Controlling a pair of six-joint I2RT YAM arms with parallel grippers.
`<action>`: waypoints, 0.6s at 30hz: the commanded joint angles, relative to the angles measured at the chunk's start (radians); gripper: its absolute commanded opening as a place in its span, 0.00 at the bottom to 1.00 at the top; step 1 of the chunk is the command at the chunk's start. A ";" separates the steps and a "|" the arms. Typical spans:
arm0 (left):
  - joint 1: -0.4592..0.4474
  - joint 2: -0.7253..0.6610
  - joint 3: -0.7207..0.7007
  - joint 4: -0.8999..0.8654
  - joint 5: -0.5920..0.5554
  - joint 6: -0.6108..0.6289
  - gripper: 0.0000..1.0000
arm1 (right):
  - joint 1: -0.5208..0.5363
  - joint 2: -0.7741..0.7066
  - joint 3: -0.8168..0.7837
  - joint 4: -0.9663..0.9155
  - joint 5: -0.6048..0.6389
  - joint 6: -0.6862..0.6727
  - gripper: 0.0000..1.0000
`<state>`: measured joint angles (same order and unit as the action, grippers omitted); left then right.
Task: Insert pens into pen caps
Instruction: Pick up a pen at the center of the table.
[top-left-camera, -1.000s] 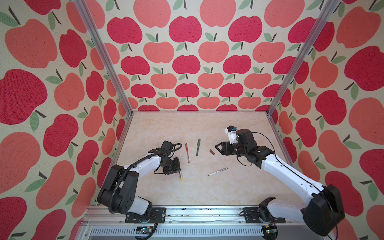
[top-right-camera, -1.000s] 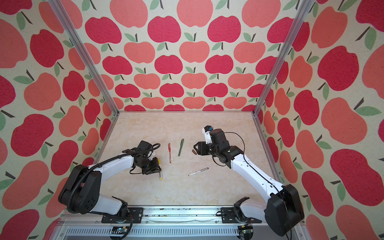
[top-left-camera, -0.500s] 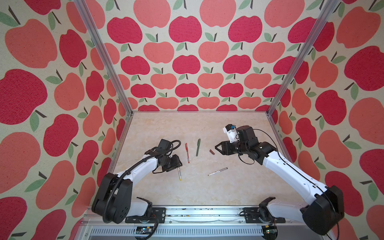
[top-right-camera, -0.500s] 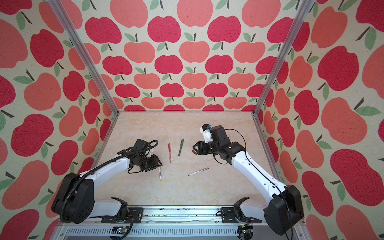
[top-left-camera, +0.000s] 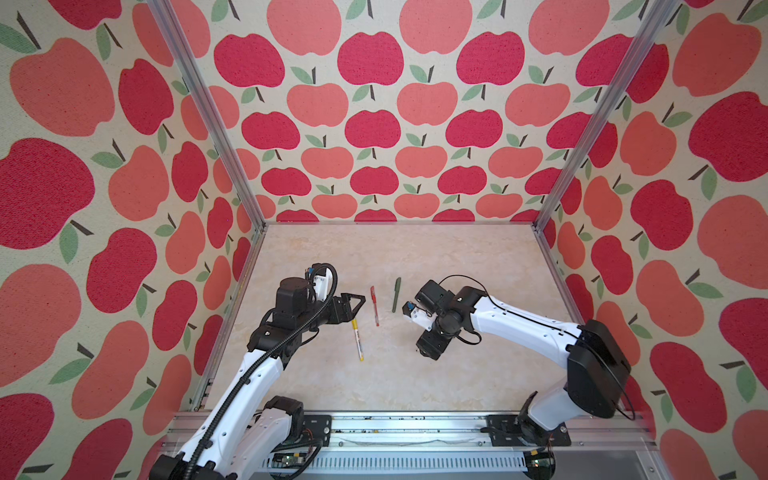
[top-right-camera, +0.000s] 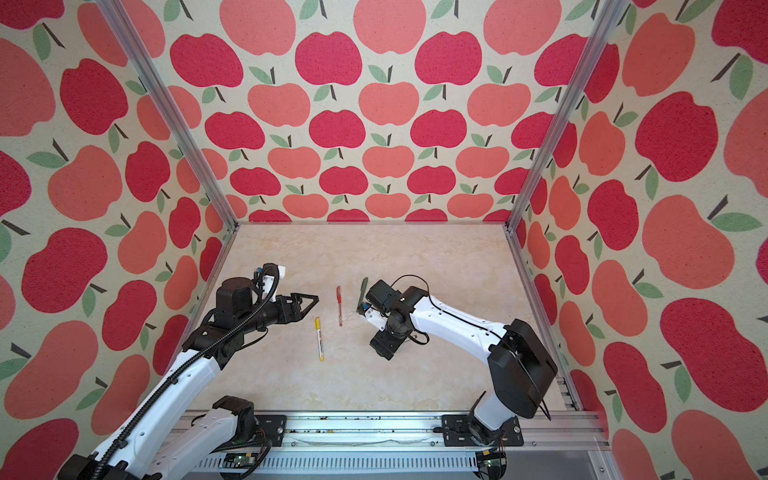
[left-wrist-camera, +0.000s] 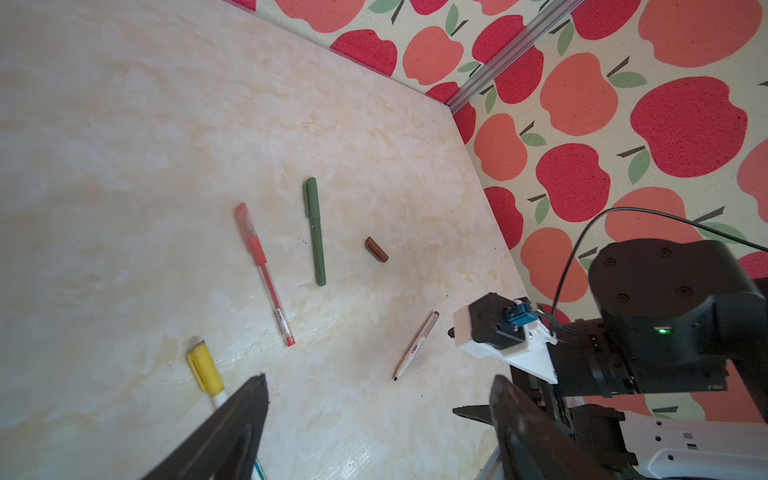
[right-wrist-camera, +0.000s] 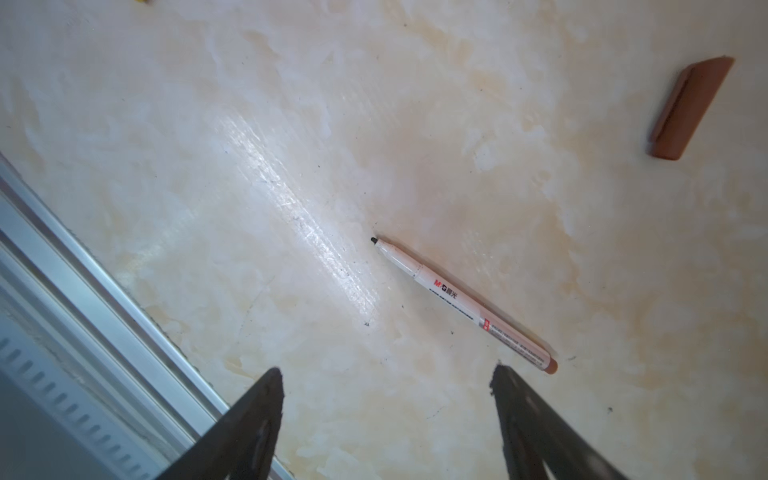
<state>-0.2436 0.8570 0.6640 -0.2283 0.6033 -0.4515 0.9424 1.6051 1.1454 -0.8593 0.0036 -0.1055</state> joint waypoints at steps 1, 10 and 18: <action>0.019 -0.068 -0.046 0.084 0.054 -0.009 1.00 | 0.027 0.037 0.049 -0.054 0.091 -0.158 0.82; 0.122 -0.209 -0.122 0.100 -0.009 -0.064 0.99 | 0.018 0.014 -0.018 -0.025 0.075 -0.310 0.80; 0.124 -0.196 -0.119 0.083 -0.010 -0.062 1.00 | -0.008 0.028 -0.025 -0.030 0.109 -0.282 0.72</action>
<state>-0.1253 0.6590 0.5446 -0.1520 0.5991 -0.5072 0.9375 1.6379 1.1389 -0.8730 0.0967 -0.3710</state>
